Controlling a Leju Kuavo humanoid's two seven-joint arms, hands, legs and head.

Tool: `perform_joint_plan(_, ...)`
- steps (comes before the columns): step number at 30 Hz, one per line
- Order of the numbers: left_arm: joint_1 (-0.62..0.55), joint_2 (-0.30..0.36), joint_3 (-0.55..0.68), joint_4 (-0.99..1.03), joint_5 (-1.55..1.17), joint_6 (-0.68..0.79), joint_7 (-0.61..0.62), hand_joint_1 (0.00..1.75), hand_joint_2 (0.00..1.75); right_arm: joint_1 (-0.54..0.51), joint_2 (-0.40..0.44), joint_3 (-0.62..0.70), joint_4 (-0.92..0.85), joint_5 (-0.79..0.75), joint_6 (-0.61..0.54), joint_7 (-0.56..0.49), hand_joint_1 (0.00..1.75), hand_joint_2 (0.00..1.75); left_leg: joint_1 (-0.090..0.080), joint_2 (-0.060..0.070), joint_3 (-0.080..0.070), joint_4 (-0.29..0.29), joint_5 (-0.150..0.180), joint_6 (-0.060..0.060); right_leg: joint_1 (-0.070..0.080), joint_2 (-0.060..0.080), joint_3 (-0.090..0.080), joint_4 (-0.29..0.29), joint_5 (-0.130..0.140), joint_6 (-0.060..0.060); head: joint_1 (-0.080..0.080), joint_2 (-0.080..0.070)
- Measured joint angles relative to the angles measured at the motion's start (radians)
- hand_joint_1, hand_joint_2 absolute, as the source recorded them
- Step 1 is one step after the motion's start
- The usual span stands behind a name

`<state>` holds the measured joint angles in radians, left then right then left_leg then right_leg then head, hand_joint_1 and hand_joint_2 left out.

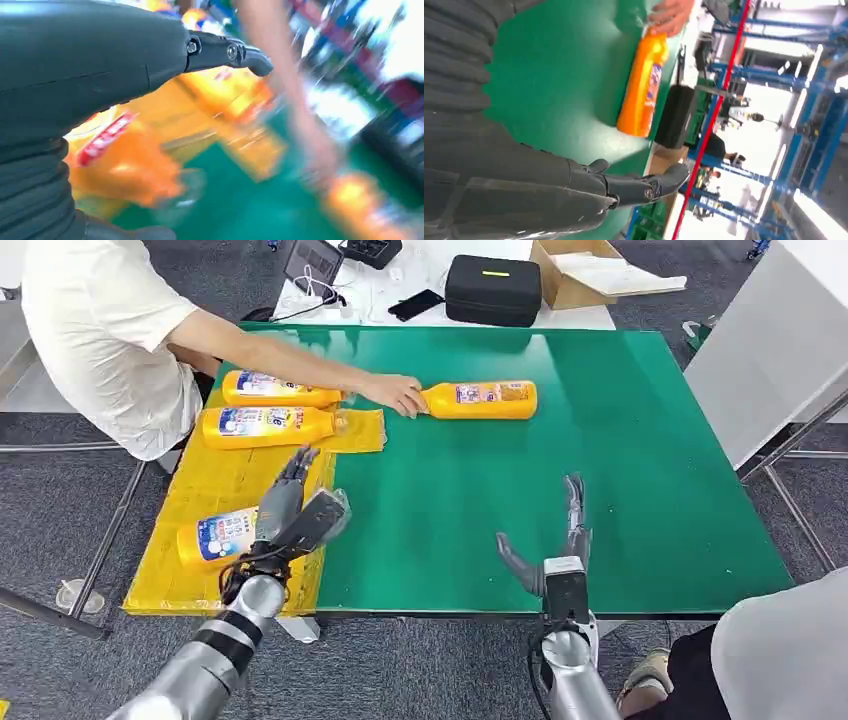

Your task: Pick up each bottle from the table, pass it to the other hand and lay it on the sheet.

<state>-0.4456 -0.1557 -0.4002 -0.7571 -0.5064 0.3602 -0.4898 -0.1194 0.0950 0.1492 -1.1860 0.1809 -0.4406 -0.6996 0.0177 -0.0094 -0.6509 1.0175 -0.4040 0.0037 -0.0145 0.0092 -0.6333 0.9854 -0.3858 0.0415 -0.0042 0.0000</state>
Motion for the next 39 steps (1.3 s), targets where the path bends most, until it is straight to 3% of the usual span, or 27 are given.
perform_joint_plan(6, 0.157, -0.005, -0.038, -0.355, 0.078, 0.095, 0.012, 0.00, 1.75, 0.001, -0.010, 0.031, 0.069, 0.346, -0.114, 0.061, 0.00, 1.75, 0.000, 0.000, 0.000, 0.000, -0.001, -0.001, 0.000, 0.000, 0.000, 0.000, -0.002, 0.002, 0.000, 0.000)
perform_joint_plan(9, 0.197, -0.001, -0.053, -0.443, 0.078, 0.100, 0.018, 0.00, 1.75, -0.005, -0.021, 0.043, 0.090, 0.400, -0.133, 0.085, 0.00, 1.75, 0.001, 0.000, 0.000, 0.000, -0.001, 0.000, 0.000, 0.000, 0.000, 0.000, -0.002, 0.002, 0.000, 0.000)
perform_joint_plan(16, 0.211, -0.003, -0.078, -0.494, 0.087, 0.096, 0.019, 0.00, 1.75, -0.073, -0.070, 0.089, 0.165, 0.682, -0.176, 0.237, 0.00, 1.75, 0.000, 0.000, 0.000, 0.000, 0.001, 0.001, 0.000, 0.000, 0.000, 0.000, -0.001, 0.003, 0.000, 0.000)
perform_joint_plan(20, 0.224, -0.013, -0.092, -0.507, 0.112, 0.083, 0.018, 0.00, 1.75, -0.136, -0.108, 0.118, 0.224, 0.853, -0.144, 0.413, 0.00, 1.75, 0.000, 0.000, 0.000, 0.000, 0.001, 0.001, -0.001, 0.000, 0.001, 0.000, -0.001, 0.003, 0.000, 0.000)
perform_joint_plan(31, 0.262, -0.023, -0.114, -0.552, 0.131, 0.063, 0.022, 0.00, 1.75, -0.188, -0.152, 0.135, 0.297, 0.882, -0.138, 0.456, 0.00, 1.75, 0.000, -0.001, 0.000, 0.000, 0.000, 0.001, 0.000, 0.000, 0.000, 0.000, -0.002, 0.003, 0.000, 0.000)
perform_joint_plan(39, 0.327, -0.025, -0.126, -0.608, 0.276, -0.031, 0.080, 0.00, 1.75, -0.237, -0.180, 0.146, 0.382, 0.949, -0.013, 0.576, 0.00, 1.75, 0.000, 0.000, 0.000, 0.000, 0.000, 0.001, 0.000, 0.000, 0.001, 0.000, -0.002, 0.003, 0.000, 0.000)
